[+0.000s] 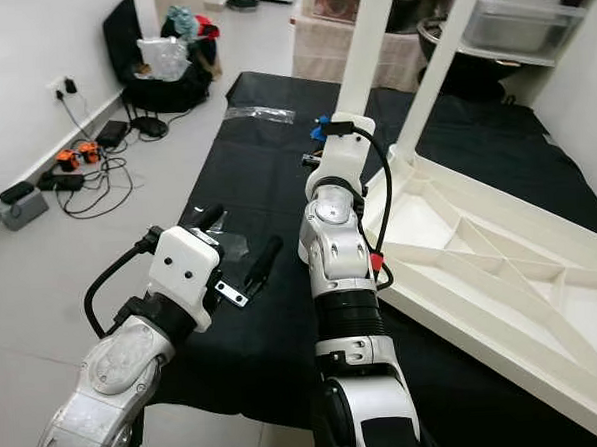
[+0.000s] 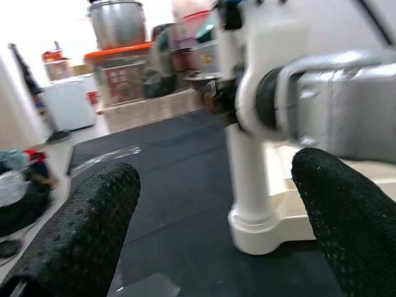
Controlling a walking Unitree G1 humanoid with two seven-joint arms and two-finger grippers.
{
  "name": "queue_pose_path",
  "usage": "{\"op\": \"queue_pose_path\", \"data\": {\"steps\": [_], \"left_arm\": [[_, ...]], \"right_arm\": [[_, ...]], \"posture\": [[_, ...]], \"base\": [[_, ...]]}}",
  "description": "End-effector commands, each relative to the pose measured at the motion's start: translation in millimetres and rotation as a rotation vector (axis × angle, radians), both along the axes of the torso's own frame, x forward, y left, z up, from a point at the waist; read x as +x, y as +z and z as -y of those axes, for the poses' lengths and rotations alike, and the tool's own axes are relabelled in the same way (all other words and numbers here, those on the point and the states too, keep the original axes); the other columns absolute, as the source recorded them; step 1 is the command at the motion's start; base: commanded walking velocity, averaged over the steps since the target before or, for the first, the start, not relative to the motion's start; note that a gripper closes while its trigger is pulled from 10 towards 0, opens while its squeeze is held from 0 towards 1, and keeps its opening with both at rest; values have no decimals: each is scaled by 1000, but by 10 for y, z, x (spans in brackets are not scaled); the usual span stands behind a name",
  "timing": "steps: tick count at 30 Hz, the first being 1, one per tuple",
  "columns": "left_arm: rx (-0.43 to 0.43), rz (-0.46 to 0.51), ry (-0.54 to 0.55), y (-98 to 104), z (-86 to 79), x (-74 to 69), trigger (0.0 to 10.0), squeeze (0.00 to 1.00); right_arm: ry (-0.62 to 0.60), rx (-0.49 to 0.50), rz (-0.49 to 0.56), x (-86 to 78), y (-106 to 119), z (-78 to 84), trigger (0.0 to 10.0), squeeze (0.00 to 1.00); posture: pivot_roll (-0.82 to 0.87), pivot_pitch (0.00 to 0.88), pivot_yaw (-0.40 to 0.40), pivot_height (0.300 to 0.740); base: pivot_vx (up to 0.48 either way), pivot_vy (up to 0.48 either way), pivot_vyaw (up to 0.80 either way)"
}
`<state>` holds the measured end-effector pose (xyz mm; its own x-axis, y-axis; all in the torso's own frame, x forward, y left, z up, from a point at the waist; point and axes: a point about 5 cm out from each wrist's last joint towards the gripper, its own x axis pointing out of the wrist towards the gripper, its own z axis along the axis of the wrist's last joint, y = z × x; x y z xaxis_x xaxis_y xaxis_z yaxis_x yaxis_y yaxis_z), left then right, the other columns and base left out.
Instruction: Building children table
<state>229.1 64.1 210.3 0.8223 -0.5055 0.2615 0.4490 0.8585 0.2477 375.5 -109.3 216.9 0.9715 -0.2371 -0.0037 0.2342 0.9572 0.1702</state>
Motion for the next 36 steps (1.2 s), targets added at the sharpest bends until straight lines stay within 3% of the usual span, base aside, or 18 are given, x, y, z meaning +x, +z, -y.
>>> {"op": "queue_pose_path", "data": {"steps": [1, 5, 7, 8, 10, 11, 13, 15, 16, 17, 18, 19, 21, 25, 27, 31, 32, 36], "left_arm": [[-2, -4, -6, -12, 13, -12, 10000, 0], [-3, -4, -4, -12, 14, -8, 10000, 0], [-3, -4, -4, -12, 14, -8, 10000, 0], [-4, -5, -5, -12, 17, -9, 10000, 0], [-4, -5, -5, -12, 17, -9, 10000, 0], [-4, -5, -5, -13, 16, -9, 10000, 0], [-2, -4, -6, -14, 12, -4, 10000, 0], [-2, -4, -6, -14, 12, -4, 10000, 0], [-4, -2, -8, -11, 13, -3, 10000, 0], [-4, -2, -8, -11, 13, -3, 10000, 0], [-10, 0, -11, -1, 17, -3, 10000, 0], [-10, 0, -11, -1, 17, -3, 10000, 0], [-17, 2, -15, 8, 31, -8, 10000, 0], [-17, 1, -17, 8, 35, -13, 10000, 0], [-13, 0, -14, 7, 26, -15, 10000, 0], [-10, 0, -11, 6, 20, -16, 10000, 0], [-8, 0, -9, 5, 16, -16, 10000, 0], [-7, -2, -6, -1, 16, -22, 10000, 0]], "right_arm": [[58, 25, 31, 2, 0, -107, 10000, 1000], [94, -44, 128, -4, 137, -93, 10000, 1000], [94, -44, 128, -4, 137, -93, 10000, 1000], [225, -37, 148, 29, 167, -124, 10000, 0], [225, -37, 148, 29, 167, -124, 10000, 0], [371, -14, 141, 46, 173, -146, 10000, 0], [833, 44, 164, -42, 195, -179, 10000, 0], [833, 44, 164, -42, 195, -179, 10000, 0], [1013, 64, 197, -130, 227, -154, 10000, 0], [1013, 64, 197, -130, 227, -154, 10000, 0], [1186, 86, 244, -211, 276, -134, 10000, 0], [1186, 86, 244, -211, 276, -134, 10000, 0], [1379, 109, 286, -249, 297, -157, 10000, 0], [1415, 95, 266, -207, 250, -213, 10000, 0], [1472, 66, 193, -145, 94, -346, 10000, 0], [1487, 41, 153, -129, 18, -402, 10000, 0], [1499, 26, 130, -124, -26, -430, 0, 0], [1437, -34, 112, -75, -61, -454, 0, 0]], "posture": [[97, 52, -108, 740], [94, 53, -109, 740], [94, 53, -109, 740], [95, 54, -108, 740], [95, 54, -108, 740], [95, 54, -108, 740], [93, 54, -107, 740], [93, 54, -107, 740], [93, 54, -107, 740], [93, 54, -107, 740], [96, 55, -109, 740], [96, 55, -109, 740], [100, 56, -107, 740], [105, 56, -109, 740], [112, 60, -113, 740], [114, 61, -115, 740], [114, 61, -115, 740], [114, 63, -117, 740]], "base": [[0, 0, 0], [0, 0, 0], [0, 0, 0], [0, 0, 0], [0, 0, 0], [0, 0, 0], [0, 0, 0], [0, 0, 0], [0, 0, 0], [0, 0, 0], [0, 0, 0], [0, 0, 0], [0, 0, 0], [0, 0, 0], [0, 0, 0], [0, 0, 0], [0, 0, 0], [0, 0, 0]]}}
